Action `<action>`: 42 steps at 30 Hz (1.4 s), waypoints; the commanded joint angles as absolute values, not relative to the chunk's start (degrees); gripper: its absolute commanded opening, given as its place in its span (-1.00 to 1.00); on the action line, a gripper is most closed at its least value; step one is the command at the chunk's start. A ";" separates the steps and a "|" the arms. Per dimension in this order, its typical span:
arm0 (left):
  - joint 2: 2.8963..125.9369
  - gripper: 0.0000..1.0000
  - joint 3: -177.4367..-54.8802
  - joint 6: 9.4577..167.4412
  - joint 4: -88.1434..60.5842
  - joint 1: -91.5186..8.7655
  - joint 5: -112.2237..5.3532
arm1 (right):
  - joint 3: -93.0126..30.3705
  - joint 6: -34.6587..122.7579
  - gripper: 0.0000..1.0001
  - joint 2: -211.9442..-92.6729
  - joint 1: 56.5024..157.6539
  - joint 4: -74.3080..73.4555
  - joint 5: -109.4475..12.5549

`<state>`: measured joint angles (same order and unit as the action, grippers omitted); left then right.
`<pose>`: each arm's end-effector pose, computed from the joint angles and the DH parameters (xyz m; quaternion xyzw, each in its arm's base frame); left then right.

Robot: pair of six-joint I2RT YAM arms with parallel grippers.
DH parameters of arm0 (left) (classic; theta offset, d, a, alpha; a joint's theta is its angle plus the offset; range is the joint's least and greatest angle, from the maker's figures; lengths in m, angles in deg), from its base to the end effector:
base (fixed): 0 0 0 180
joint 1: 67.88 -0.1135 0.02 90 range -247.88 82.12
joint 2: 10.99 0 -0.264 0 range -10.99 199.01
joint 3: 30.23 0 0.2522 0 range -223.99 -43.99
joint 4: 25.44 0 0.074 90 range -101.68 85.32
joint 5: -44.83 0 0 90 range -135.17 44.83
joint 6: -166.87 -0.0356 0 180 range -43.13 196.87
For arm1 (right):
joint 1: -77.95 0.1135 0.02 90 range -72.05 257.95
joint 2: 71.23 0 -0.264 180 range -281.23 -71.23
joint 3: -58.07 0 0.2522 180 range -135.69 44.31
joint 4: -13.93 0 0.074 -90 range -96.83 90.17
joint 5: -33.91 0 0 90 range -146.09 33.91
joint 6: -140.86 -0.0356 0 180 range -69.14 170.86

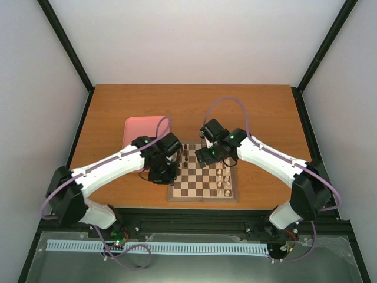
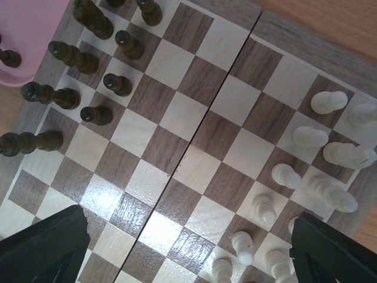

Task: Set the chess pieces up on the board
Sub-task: Place the chess piece on the chessboard.

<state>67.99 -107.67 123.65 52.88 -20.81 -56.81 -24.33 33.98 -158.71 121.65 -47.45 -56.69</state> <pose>0.1588 -0.1812 0.2587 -0.0115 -0.9909 0.1332 0.0137 0.2196 0.2093 0.2544 -0.2260 0.9525 0.0985 0.1787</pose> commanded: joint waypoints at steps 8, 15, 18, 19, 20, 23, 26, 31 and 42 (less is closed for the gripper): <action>78.17 -0.98 -111.16 127.81 50.56 -18.50 -52.25 | -23.38 36.82 0.87 -155.07 118.21 -43.89 -56.50; 81.84 -0.98 -112.36 127.15 49.38 -18.49 -49.62 | -23.43 37.65 0.87 -154.81 116.83 -43.51 -55.64; 82.65 -0.98 -112.36 126.91 48.41 -18.49 -48.91 | -23.56 37.39 0.87 -154.76 116.63 -43.51 -55.41; 83.07 -0.98 -112.30 126.90 48.27 -18.48 -48.68 | -23.61 37.34 0.87 -154.77 116.58 -43.51 -55.31; 83.56 -0.98 -112.17 126.80 47.96 -18.48 -48.68 | -23.56 37.33 0.88 -154.82 116.54 -43.44 -55.24; 84.20 -0.99 -112.08 126.79 47.06 -18.48 -48.69 | -23.18 37.50 0.88 -154.89 116.40 -43.29 -55.16; 84.78 -0.98 -112.02 126.75 46.65 -18.48 -48.64 | -22.93 37.55 0.88 -154.91 116.27 -43.25 -55.02; 85.01 -0.98 -112.53 127.11 46.51 -18.48 -48.54 | -22.49 37.63 0.88 -154.98 116.13 -43.08 -54.64; 85.25 -0.98 -113.90 128.12 46.44 -18.48 -46.01 | -21.82 37.58 0.88 -154.73 116.10 -42.81 -54.46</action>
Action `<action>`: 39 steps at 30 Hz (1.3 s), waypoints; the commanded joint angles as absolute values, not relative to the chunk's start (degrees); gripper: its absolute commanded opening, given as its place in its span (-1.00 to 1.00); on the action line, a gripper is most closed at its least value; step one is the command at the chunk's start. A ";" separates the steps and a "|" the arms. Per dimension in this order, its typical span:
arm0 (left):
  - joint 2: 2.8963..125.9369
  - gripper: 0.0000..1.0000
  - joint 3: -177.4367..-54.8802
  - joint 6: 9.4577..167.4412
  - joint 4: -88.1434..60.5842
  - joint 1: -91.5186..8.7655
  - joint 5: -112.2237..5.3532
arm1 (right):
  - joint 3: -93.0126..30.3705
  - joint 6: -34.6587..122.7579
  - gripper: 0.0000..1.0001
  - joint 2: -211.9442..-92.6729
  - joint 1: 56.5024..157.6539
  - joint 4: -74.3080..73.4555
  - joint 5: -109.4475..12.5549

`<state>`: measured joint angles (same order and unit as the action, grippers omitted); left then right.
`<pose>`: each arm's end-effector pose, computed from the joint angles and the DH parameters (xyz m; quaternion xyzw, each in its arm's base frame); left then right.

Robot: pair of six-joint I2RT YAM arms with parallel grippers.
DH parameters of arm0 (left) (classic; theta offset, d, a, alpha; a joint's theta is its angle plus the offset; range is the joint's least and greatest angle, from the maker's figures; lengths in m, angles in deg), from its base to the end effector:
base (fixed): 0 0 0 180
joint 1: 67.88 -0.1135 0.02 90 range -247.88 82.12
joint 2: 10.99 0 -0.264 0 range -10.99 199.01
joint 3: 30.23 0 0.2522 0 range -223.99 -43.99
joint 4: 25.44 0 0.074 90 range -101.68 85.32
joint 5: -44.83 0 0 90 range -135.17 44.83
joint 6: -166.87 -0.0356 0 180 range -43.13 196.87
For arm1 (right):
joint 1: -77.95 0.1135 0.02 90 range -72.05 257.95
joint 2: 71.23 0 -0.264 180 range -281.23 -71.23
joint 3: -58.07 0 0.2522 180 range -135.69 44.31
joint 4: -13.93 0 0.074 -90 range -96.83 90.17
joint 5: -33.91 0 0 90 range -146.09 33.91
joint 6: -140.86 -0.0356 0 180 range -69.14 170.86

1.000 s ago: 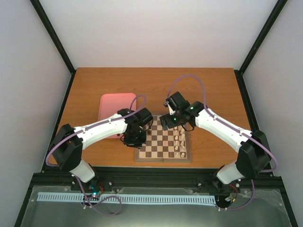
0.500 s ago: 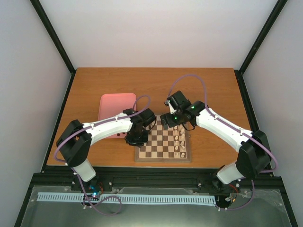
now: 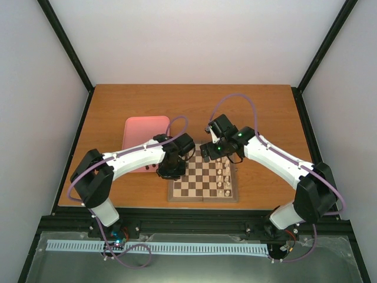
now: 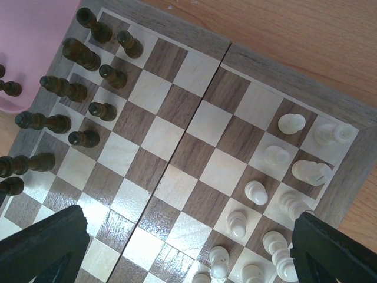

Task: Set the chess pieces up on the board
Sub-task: Place the chess piece on the chessboard.

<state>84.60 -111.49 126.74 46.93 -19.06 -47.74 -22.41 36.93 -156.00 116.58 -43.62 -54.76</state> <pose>0.1939 -0.2241 0.2044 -0.0085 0.9993 -0.0364 0.0017 0.2332 0.1874 0.2609 -0.2102 0.9468 0.1178 0.2131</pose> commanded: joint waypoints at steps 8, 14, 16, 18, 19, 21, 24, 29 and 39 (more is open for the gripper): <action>86.13 -0.99 -114.51 127.79 46.23 -18.57 -46.27 | -21.70 37.64 0.88 -154.75 116.01 -42.68 -54.33; 86.81 -0.98 -114.63 127.35 45.87 -18.56 -46.92 | -21.30 37.60 0.88 -154.81 116.01 -42.46 -54.08; 87.07 -0.98 -114.70 127.36 45.63 -18.58 -47.10 | -21.25 37.75 0.88 -154.89 116.01 -42.46 -54.00; 87.35 -0.98 -114.81 127.19 45.35 -18.56 -47.27 | -21.25 37.68 0.88 -154.92 116.01 -42.40 -53.99; 87.50 -0.99 -114.99 127.06 45.37 -18.57 -47.31 | -21.25 37.69 0.88 -155.00 116.01 -42.37 -54.02; 87.86 -0.98 -115.11 126.86 45.43 -18.52 -47.50 | -21.29 37.72 0.88 -155.20 115.93 -42.44 -53.85; 88.12 -0.98 -115.18 126.64 45.33 -18.54 -47.76 | -21.34 37.81 0.88 -155.25 115.92 -42.37 -53.85; 88.08 -0.98 -115.09 126.54 45.18 -18.59 -47.94 | -21.23 37.86 0.88 -155.43 115.88 -42.28 -53.58; 87.02 -0.60 -114.24 126.13 44.00 -18.58 -48.69 | -21.23 37.95 0.88 -155.60 115.84 -42.29 -53.19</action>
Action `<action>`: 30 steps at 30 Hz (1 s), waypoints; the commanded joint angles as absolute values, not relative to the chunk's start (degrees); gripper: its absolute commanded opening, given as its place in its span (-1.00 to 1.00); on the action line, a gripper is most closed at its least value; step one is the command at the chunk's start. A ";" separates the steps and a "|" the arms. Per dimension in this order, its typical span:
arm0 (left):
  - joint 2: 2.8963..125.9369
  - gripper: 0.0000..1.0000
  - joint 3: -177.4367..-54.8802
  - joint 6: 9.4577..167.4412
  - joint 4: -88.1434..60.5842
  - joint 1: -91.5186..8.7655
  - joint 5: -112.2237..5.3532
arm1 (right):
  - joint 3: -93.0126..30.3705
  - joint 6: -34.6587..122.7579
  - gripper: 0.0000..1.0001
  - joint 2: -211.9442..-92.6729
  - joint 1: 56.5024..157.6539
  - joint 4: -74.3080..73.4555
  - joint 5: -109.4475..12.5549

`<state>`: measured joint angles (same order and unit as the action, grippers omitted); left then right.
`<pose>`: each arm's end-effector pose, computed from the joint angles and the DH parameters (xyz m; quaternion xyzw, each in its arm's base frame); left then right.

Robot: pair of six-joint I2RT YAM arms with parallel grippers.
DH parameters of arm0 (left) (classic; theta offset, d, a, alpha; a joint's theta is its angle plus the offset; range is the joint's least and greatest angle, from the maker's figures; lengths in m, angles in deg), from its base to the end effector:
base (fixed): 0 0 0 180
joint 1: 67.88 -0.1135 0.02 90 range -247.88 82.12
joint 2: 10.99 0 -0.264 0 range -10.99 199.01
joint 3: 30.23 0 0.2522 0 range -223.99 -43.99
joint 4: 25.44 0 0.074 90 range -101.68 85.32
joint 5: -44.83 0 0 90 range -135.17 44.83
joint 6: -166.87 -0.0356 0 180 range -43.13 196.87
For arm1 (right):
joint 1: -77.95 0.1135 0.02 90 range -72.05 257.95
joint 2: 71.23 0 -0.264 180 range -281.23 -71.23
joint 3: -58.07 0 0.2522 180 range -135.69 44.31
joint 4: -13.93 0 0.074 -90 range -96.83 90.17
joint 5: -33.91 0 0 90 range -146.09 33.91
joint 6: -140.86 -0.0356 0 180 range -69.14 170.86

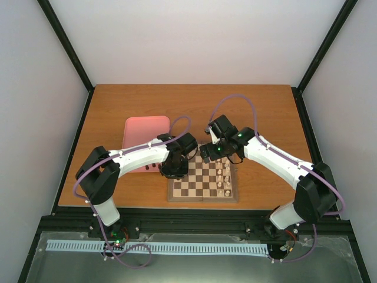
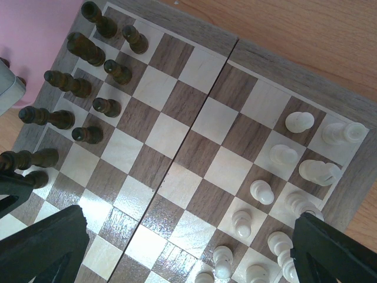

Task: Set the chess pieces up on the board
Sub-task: Place the chess piece on the chessboard.

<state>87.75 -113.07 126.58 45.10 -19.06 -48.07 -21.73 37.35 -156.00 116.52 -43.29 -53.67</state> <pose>0.2024 -0.2341 0.1960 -0.0070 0.9992 -0.0400 0.0011 0.2323 0.1872 0.2576 -0.2155 0.9463 0.1239 0.2069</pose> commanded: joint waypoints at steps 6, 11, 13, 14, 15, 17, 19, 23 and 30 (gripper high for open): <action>85.99 -0.46 -113.19 126.48 43.94 -18.57 -48.74 | -21.25 38.03 0.88 -155.69 115.83 -42.29 -52.86; 85.36 -0.37 -112.84 126.61 44.27 -18.56 -48.54 | -21.40 38.20 0.88 -155.90 115.83 -42.37 -52.68; 84.89 -0.35 -112.68 126.61 44.65 -18.56 -48.23 | -21.43 38.21 0.89 -155.95 115.83 -42.37 -52.61; 84.67 -0.34 -112.56 126.62 44.80 -18.54 -48.11 | -21.43 38.25 0.88 -155.95 115.83 -42.39 -52.57; 84.36 -0.31 -112.55 126.62 44.90 -18.51 -48.00 | -21.50 38.29 0.89 -156.00 115.83 -42.42 -52.49; 83.93 -0.29 -112.56 126.69 45.07 -18.57 -47.85 | -21.59 38.30 0.89 -156.11 115.83 -42.46 -52.29; 83.69 -0.28 -112.54 126.55 45.12 -18.58 -47.73 | -21.70 38.33 0.89 -156.29 115.83 -42.46 -52.18; 84.05 -0.28 -112.38 126.58 45.00 -18.57 -47.72 | -21.99 38.38 0.89 -156.39 115.83 -42.62 -52.11; 83.60 -0.27 -112.19 126.60 44.56 -18.60 -47.61 | -22.02 38.46 0.89 -156.30 115.83 -42.91 -51.93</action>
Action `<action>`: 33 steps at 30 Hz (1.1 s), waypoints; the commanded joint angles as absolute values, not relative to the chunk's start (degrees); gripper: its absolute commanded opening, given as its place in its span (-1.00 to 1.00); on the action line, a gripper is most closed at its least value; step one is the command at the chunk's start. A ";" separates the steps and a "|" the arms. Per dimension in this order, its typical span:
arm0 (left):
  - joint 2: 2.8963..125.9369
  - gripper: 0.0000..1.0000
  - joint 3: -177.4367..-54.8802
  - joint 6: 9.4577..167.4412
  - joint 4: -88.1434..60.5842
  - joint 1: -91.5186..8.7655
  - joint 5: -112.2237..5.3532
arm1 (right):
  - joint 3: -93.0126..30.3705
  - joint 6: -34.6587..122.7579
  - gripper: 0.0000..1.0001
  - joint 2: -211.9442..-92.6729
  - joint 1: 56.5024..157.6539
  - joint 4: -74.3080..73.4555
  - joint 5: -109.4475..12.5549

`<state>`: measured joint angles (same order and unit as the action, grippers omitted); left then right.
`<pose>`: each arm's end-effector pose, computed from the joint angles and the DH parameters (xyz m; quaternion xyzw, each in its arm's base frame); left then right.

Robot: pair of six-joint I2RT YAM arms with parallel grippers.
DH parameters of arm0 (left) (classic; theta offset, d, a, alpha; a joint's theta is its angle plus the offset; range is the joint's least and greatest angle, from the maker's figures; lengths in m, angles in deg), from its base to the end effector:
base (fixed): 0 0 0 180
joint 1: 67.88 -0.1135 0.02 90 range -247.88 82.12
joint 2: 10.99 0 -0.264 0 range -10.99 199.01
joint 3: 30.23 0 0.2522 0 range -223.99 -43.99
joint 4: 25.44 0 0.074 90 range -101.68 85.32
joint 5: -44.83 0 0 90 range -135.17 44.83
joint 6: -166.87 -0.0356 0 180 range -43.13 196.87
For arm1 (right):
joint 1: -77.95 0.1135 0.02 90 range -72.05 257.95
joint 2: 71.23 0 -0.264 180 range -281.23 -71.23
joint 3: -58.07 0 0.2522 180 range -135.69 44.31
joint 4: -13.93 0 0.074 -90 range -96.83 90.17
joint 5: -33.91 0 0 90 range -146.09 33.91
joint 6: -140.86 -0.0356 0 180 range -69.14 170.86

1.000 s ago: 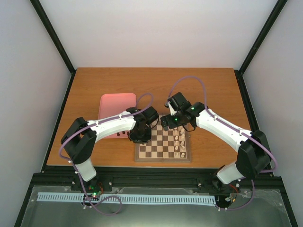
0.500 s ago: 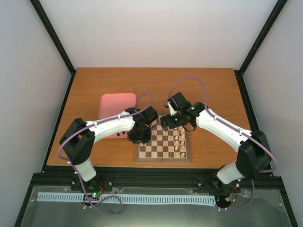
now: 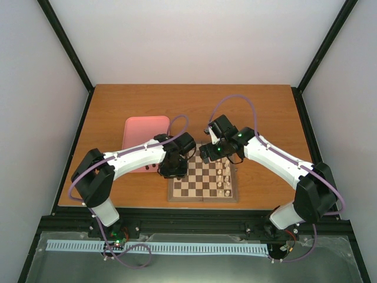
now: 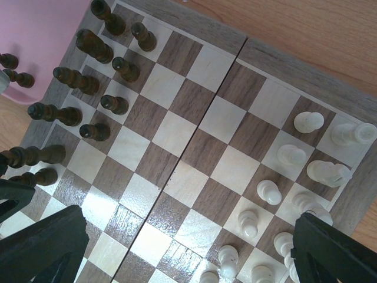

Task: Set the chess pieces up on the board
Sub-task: Place the chess piece on the chessboard.

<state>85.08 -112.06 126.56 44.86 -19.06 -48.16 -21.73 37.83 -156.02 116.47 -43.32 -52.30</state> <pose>0.1980 -0.2291 0.2049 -0.0063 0.9985 -0.0531 0.0113 0.2319 0.1876 0.2576 -0.2218 0.9446 0.1332 0.2019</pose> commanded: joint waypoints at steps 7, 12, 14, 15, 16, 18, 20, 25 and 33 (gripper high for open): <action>82.41 -0.04 -113.60 124.95 44.37 -18.59 -47.72 | -22.78 39.05 0.89 -156.91 115.83 -44.07 -52.57; 81.59 0.03 -114.29 123.87 44.43 -18.53 -47.90 | -23.99 39.34 0.89 -157.16 115.83 -45.03 -52.52; 80.59 0.03 -114.60 123.60 44.71 -18.61 -47.43 | -24.09 39.26 0.89 -156.90 115.83 -45.32 -51.98; 79.98 0.04 -114.96 123.51 45.21 -18.57 -46.86 | -23.90 39.20 0.89 -156.61 115.91 -45.52 -51.74; 79.27 0.07 -115.37 123.23 45.96 -18.57 -46.29 | -23.68 39.18 0.89 -156.31 115.92 -45.72 -51.68; 77.77 0.09 -116.35 122.37 47.79 -18.96 -45.09 | -23.44 39.05 0.89 -155.56 115.96 -46.15 -51.77; 76.15 0.09 -116.27 121.69 49.89 -19.65 -43.93 | -23.74 39.15 0.90 -155.19 116.07 -46.70 -51.86; 68.72 0.09 -111.33 119.93 51.46 -25.37 -43.19 | -26.14 38.82 1.00 -155.10 117.13 -47.91 -51.46; 62.59 0.12 -109.00 110.94 51.75 -39.48 -41.89 | -27.67 36.20 1.00 -152.18 121.87 -49.54 -45.90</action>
<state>64.43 -110.75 117.23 51.22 -34.49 -42.76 -25.84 37.74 -155.10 119.18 -48.15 -49.83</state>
